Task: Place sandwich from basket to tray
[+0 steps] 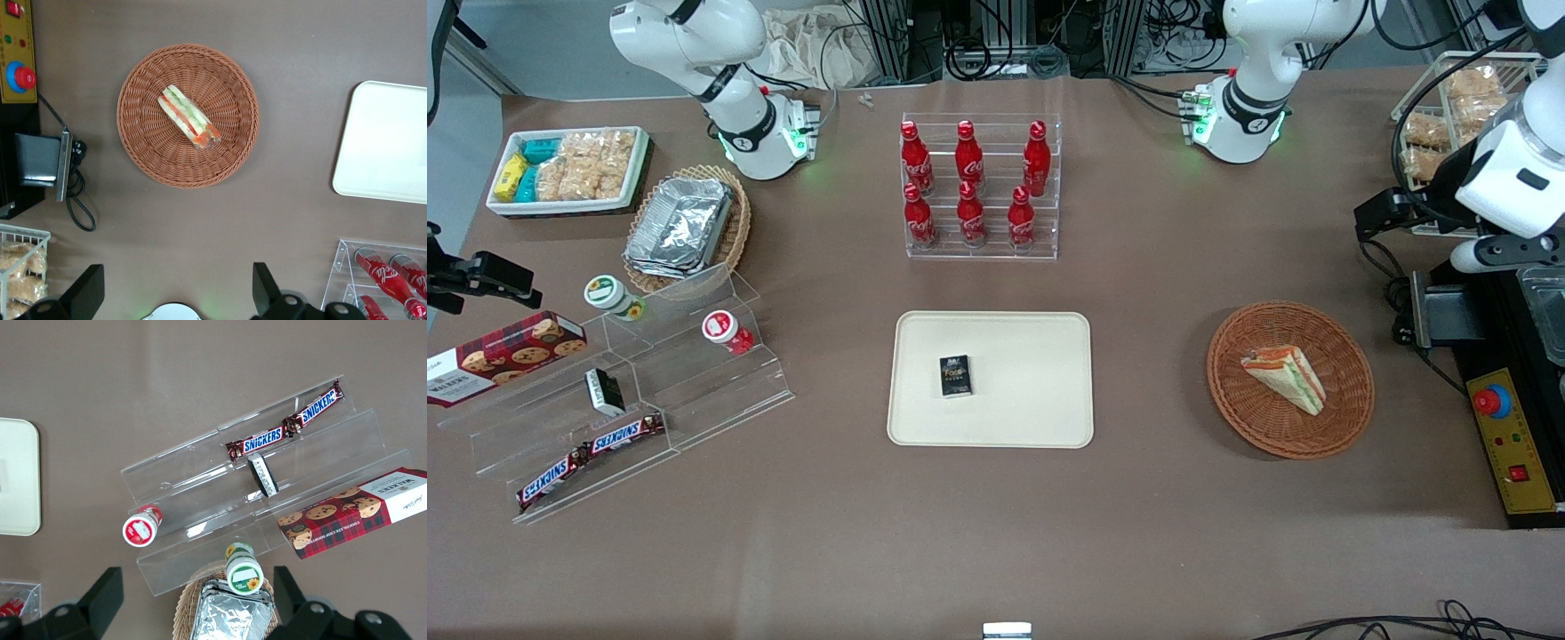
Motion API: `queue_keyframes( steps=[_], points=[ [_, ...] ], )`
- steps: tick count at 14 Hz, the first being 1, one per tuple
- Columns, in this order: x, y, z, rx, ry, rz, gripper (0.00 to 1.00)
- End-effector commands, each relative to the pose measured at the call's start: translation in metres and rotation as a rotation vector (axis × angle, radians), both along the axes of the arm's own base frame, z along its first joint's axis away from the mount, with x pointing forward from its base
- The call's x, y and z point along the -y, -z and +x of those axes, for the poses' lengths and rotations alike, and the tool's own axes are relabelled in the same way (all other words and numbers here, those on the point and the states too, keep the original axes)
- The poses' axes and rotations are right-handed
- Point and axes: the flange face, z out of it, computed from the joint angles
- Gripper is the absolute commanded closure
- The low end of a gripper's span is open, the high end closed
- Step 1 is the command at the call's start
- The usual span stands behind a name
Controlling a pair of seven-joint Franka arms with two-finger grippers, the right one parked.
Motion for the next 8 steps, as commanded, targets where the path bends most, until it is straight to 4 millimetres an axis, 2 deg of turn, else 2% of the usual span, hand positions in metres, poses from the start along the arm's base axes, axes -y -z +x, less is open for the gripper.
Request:
queue_keyframes(
  steps=[1, 6, 8],
  points=[
    [-0.002, 0.019, 0.001, 0.004, -0.074, 0.008, 0.00],
    [-0.002, 0.055, 0.009, 0.009, -0.181, 0.015, 0.00],
    [-0.002, 0.076, 0.012, 0.012, -0.237, 0.024, 0.00]
  ],
)
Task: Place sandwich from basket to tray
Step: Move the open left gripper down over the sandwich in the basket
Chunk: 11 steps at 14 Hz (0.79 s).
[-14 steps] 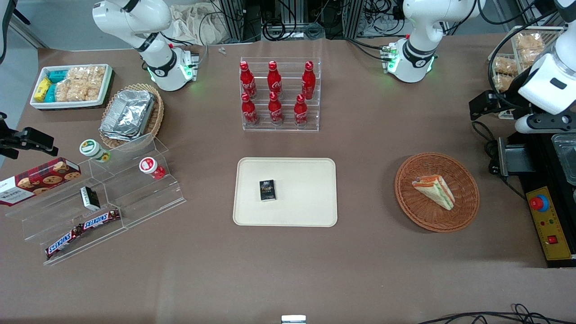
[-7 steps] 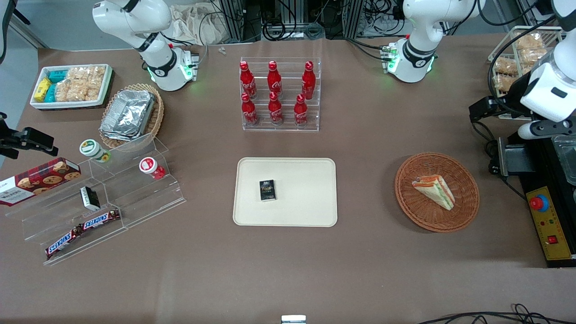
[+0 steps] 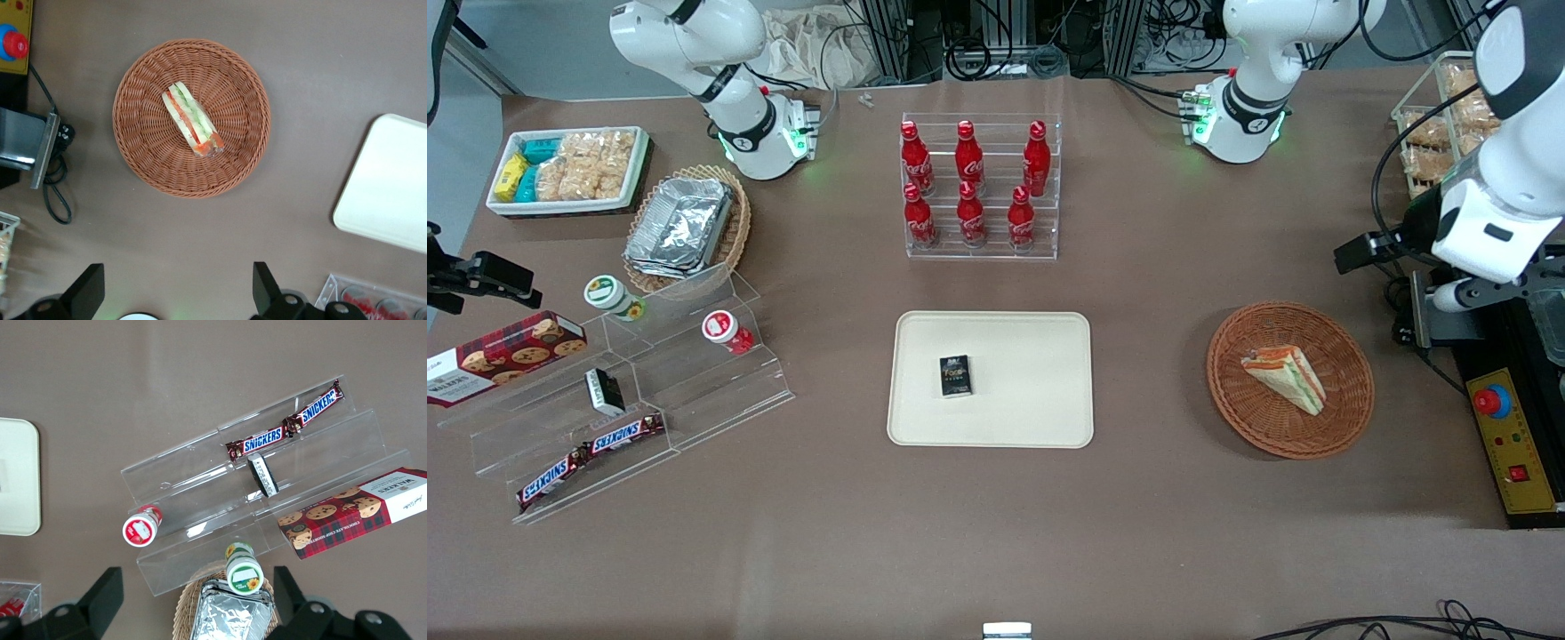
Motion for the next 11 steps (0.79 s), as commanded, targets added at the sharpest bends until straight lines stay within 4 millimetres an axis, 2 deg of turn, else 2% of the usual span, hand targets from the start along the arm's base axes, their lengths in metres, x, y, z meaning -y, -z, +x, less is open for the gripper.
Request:
queue_keyframes(
  steps=[1, 5, 11],
  points=[
    [-0.004, 0.028, 0.001, 0.011, -0.076, 0.014, 0.00],
    [-0.023, 0.070, 0.002, 0.026, -0.145, 0.012, 0.00],
    [-0.025, 0.138, 0.010, 0.028, -0.251, 0.013, 0.00]
  ],
)
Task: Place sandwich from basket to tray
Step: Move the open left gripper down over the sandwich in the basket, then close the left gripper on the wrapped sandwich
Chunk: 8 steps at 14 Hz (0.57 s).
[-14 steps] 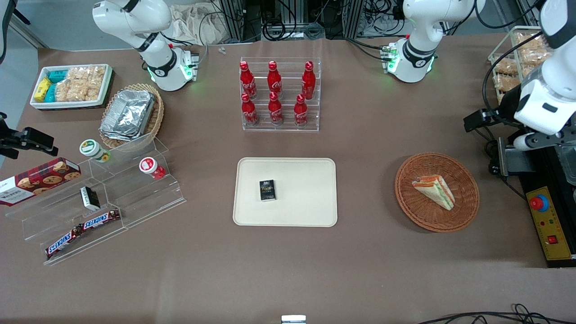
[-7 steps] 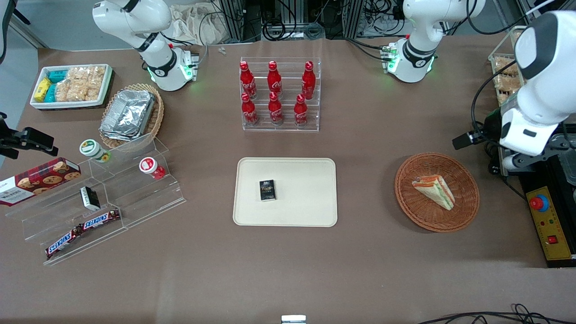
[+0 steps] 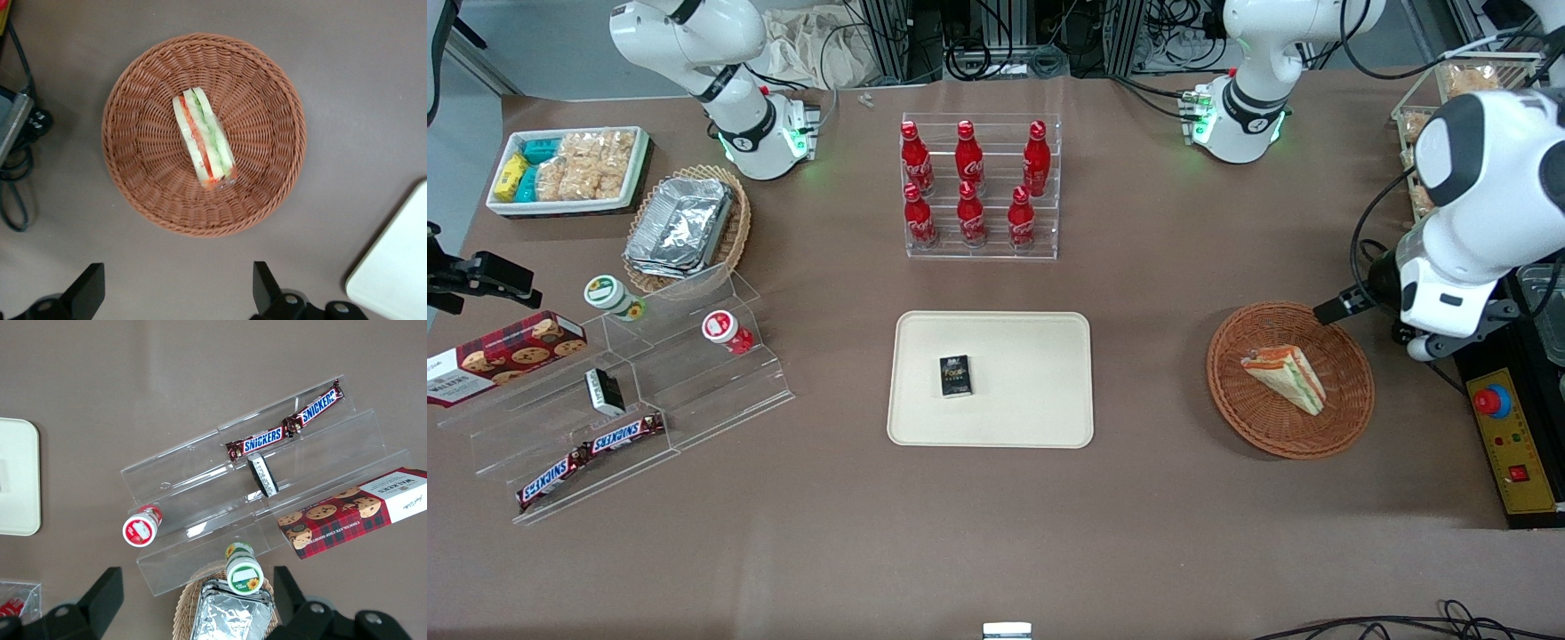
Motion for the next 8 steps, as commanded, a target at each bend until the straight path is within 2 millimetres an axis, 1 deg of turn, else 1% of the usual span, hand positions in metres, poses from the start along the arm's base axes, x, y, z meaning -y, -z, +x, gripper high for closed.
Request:
queue_keyframes(
  steps=[1, 2, 5, 7, 8],
  points=[
    [0.001, 0.035, 0.003, 0.012, -0.075, 0.008, 0.00],
    [0.001, 0.049, 0.004, 0.018, -0.103, 0.008, 0.00],
    [0.001, 0.099, 0.010, 0.013, -0.192, 0.011, 0.00],
    [0.001, 0.122, 0.014, 0.012, -0.236, 0.011, 0.00],
    [0.002, 0.129, 0.016, 0.011, -0.248, 0.011, 0.00]
  ],
)
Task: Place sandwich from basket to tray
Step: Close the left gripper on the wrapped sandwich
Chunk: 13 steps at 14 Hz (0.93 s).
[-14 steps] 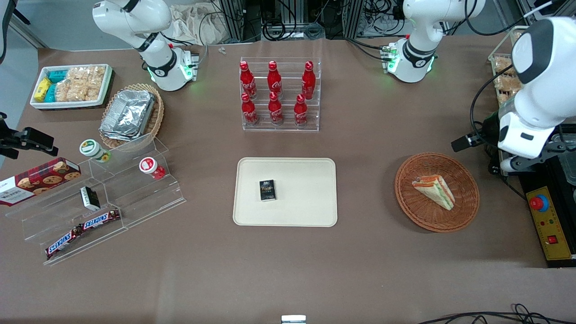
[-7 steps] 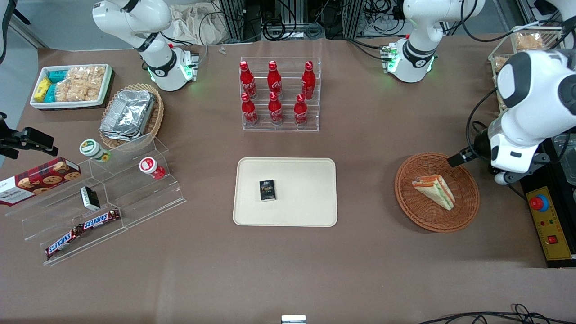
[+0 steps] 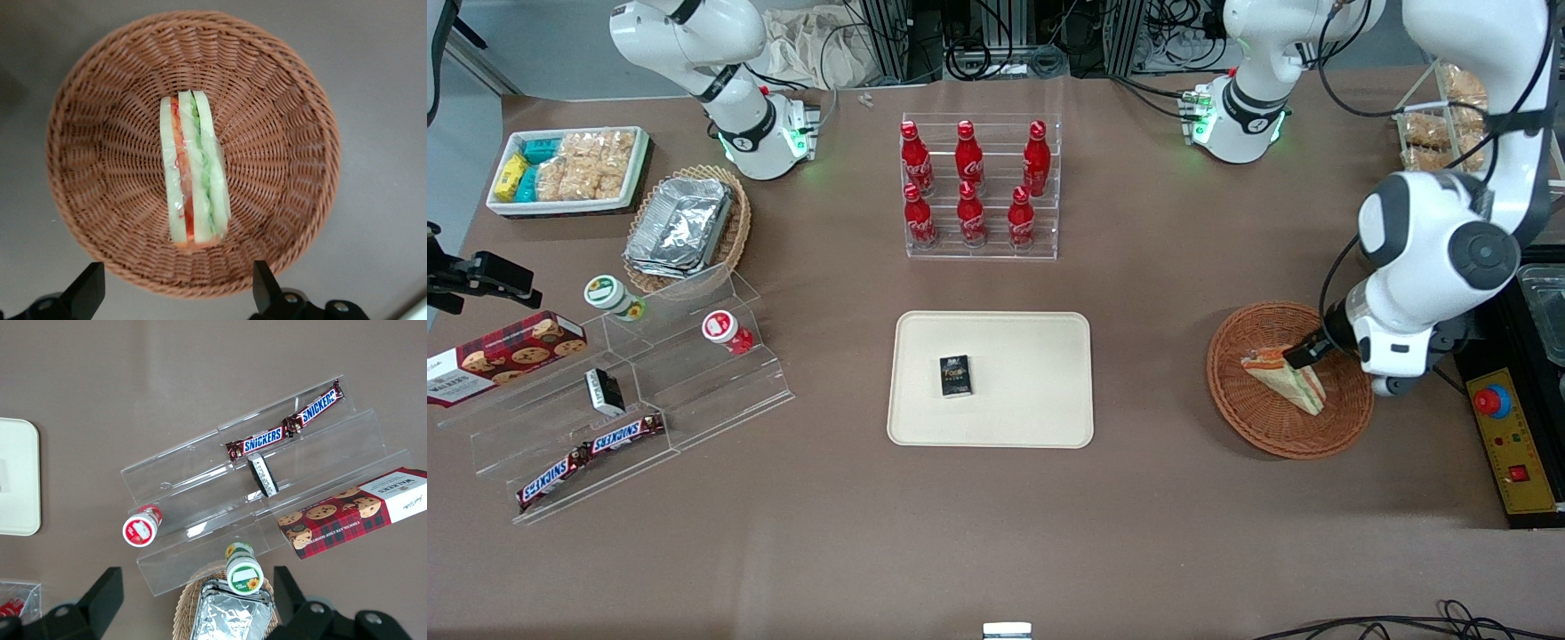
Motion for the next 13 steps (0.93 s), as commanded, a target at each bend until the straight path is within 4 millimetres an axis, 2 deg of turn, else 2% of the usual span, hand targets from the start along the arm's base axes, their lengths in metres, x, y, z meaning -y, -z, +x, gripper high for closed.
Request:
queue_keyframes(
  steps=[1, 6, 11, 12, 13],
  points=[
    [0.002, 0.020, 0.003, 0.008, -0.052, 0.010, 0.00],
    [0.001, 0.063, 0.008, 0.013, -0.134, 0.009, 0.00],
    [0.001, 0.087, 0.004, 0.004, -0.144, 0.008, 0.01],
    [0.001, 0.088, 0.004, 0.004, -0.148, 0.008, 0.07],
    [0.001, 0.087, 0.004, 0.005, -0.160, 0.009, 0.18]
  ],
)
